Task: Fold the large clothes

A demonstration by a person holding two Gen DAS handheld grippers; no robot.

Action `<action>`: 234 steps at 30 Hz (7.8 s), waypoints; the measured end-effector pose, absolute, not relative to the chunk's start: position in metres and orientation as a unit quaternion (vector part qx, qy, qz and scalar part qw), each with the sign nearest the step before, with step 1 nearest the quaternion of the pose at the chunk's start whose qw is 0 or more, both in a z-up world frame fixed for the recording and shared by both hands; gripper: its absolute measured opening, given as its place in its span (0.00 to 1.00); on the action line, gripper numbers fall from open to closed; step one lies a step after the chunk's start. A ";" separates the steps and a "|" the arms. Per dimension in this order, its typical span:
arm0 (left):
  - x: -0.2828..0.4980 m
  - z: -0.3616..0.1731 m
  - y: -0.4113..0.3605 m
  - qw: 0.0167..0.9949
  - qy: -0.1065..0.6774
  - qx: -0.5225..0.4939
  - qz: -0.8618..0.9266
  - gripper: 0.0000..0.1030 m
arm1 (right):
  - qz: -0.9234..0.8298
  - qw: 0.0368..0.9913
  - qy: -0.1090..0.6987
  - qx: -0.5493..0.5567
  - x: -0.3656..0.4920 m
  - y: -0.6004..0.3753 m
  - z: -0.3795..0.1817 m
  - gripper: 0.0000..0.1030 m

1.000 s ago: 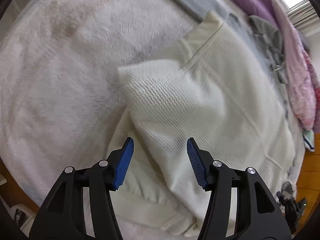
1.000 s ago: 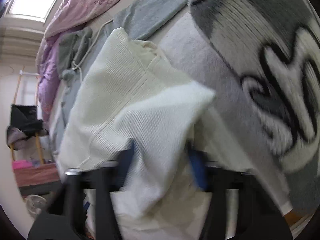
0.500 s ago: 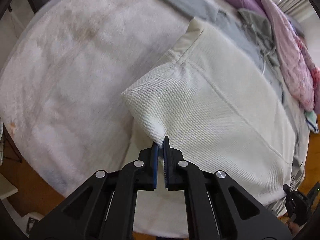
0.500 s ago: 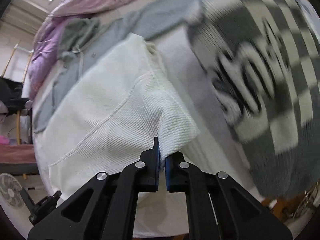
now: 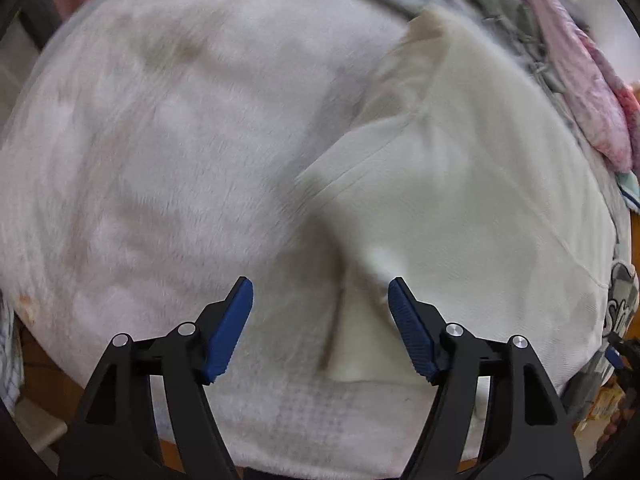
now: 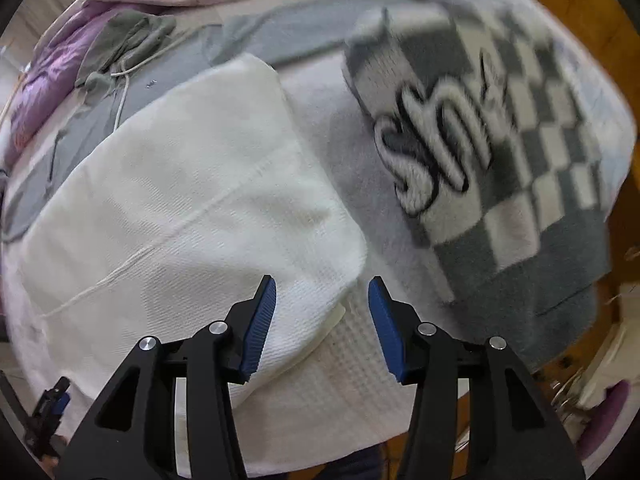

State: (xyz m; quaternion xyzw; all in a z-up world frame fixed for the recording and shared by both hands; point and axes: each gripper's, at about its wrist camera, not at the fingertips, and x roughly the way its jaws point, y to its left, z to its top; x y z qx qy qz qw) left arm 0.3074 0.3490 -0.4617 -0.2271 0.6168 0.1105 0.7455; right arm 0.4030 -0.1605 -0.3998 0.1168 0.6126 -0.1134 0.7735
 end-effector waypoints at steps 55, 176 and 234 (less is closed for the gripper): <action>0.260 -0.425 0.380 0.692 0.519 -0.500 -0.036 0.05 | 0.305 0.787 0.535 0.044 0.319 0.106 -0.405 0.58; 0.349 -0.485 0.091 0.731 0.644 -0.224 -0.022 0.70 | 0.069 0.821 0.549 0.141 0.523 -0.200 -0.381 0.36; 0.357 -0.430 0.084 0.682 0.643 -0.342 -0.073 0.25 | 0.008 0.482 0.356 0.800 0.223 -0.168 -0.553 0.80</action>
